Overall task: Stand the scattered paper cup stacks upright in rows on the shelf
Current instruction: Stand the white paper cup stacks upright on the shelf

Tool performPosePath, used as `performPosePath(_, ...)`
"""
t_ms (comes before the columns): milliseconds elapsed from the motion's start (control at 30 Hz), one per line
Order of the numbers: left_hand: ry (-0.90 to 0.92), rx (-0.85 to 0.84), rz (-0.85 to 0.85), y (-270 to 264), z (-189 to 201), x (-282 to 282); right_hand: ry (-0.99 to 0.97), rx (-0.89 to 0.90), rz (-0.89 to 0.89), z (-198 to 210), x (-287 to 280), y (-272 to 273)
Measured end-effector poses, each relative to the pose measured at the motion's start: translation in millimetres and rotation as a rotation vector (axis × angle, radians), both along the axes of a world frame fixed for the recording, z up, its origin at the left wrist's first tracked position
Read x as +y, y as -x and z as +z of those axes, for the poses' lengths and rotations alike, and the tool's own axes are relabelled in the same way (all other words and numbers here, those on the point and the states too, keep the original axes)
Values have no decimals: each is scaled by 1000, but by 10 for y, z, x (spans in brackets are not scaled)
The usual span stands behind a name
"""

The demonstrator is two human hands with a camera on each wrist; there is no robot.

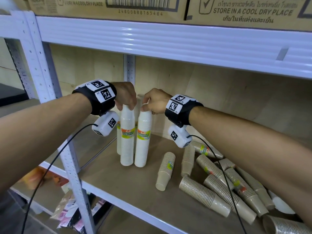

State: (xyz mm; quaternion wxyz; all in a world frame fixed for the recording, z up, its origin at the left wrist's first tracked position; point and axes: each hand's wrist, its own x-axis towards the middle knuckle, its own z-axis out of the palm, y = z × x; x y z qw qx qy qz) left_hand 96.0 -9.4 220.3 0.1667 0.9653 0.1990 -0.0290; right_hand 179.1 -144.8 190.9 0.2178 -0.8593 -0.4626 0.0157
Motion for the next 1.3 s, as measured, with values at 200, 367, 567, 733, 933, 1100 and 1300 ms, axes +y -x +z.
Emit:
performPosePath(200, -11, -4, 49, 185, -41, 225, -21, 12, 30, -22, 237, 170)
performPosePath(367, -37, -10, 45, 258, -104, 353, -23, 1, 32, -94, 400, 238)
performPosePath(567, -23, -69, 12, 295, -196, 474, -58, -5, 12, -176, 499, 259)
performPosePath(733, -31, -133, -19, 320, -185, 474, -75, 16, 9, -199, 502, 241)
performPosePath(933, -108, -234, -42, 334, -25, 375, -100, 8, -3, -151, 399, 208)
performPosePath(1100, -81, -322, -116, 262, 122, 154, -57, -10, -30, -93, 156, 153)
performPosePath(1300, 14, -346, -232, 44, 11, -301, 5, 47, -136, -236, -298, 19)
